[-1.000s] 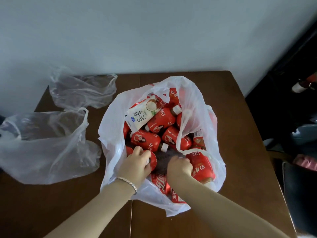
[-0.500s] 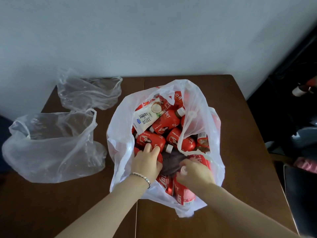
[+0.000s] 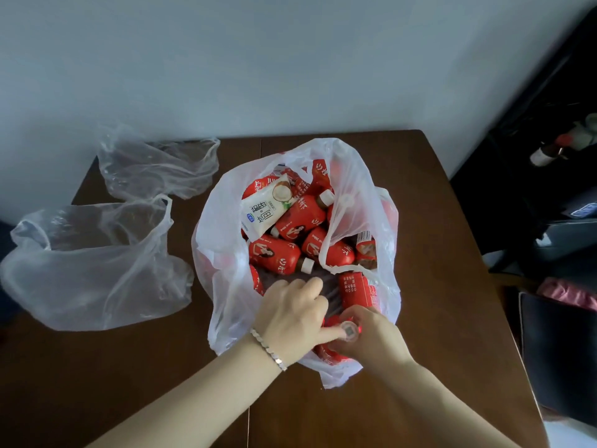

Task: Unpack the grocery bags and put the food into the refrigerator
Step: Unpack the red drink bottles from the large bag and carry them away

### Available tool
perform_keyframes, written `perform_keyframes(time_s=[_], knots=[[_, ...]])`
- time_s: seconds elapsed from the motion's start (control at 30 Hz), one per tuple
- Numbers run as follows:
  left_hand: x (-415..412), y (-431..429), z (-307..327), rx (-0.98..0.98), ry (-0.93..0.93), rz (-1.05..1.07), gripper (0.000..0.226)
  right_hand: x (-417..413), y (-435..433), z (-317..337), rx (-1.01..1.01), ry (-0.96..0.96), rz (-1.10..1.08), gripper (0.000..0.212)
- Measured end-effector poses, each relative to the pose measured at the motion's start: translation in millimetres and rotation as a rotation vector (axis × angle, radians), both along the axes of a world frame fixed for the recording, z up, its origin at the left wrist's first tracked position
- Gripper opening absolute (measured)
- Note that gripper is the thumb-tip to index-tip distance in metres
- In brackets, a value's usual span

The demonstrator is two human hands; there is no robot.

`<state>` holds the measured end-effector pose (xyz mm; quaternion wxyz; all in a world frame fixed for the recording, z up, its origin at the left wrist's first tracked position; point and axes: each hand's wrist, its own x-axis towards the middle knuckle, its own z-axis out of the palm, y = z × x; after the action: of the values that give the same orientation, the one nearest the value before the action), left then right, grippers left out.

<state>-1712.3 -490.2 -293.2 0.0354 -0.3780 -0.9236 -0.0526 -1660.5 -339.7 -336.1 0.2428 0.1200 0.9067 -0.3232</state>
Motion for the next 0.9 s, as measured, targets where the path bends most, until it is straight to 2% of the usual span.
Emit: perform_keyframes(time_s=[0.2, 0.37, 0.5, 0.7, 0.83, 0.9], knots=[[11, 18, -13, -0.173, -0.143, -0.099, 0.061, 10, 6, -1, -0.146, 0.007, -0.014, 0.038], [19, 32, -8, -0.367, -0.175, -0.112, 0.052, 20, 10, -3, -0.176, -0.021, -0.033, 0.03], [22, 36, -16, -0.466, -0.328, -0.075, 0.066, 23, 13, -13, -0.203, -0.049, -0.087, 0.021], [23, 29, -33, -0.426, -0.336, -0.038, 0.047, 27, 16, -19, -0.21, -0.01, -0.105, 0.027], [25, 22, -37, -0.385, -0.328, -0.042, 0.046, 34, 19, -17, -0.027, 0.117, -0.177, 0.033], [26, 19, -33, -0.36, -0.348, -0.035, 0.05, 34, 17, -18, 0.061, 0.078, -0.152, 0.037]])
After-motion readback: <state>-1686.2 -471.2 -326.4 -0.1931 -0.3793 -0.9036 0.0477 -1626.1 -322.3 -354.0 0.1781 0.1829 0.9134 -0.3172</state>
